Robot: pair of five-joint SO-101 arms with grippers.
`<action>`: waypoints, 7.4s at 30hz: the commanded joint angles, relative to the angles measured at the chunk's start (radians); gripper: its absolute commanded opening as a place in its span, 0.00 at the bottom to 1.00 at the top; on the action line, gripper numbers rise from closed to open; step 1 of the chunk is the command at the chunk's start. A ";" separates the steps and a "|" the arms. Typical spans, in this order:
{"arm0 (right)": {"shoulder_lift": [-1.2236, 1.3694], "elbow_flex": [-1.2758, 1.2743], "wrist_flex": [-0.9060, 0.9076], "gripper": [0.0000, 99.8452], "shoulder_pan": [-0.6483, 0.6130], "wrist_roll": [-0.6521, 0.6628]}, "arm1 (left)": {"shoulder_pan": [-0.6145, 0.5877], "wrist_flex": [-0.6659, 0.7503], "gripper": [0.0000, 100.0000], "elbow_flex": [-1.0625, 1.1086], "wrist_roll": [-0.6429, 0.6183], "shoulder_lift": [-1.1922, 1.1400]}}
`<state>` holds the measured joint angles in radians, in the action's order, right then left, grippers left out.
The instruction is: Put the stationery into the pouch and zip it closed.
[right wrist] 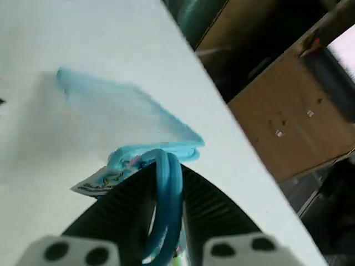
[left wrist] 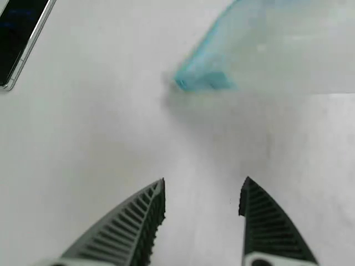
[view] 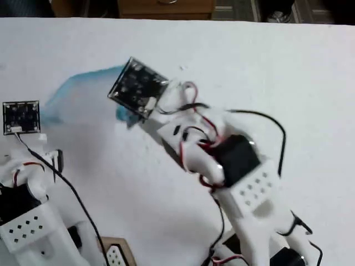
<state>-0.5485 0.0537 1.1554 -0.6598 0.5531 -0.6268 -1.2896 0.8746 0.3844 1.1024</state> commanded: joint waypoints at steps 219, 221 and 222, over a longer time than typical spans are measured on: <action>1.267 0.560 0.326 0.07 0.234 0.060 | 0.209 -0.496 0.02 -0.868 -0.491 -0.263; 1.317 0.620 0.352 0.02 0.240 0.061 | 0.209 -0.496 0.02 -0.868 -0.491 -0.263; 1.337 0.649 0.366 0.01 0.243 0.061 | 0.209 -0.496 0.02 -0.868 -0.491 -0.263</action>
<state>0.7465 0.6137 1.4868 -0.4189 0.6160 -0.4135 -1.7883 0.0092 -0.0974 0.8278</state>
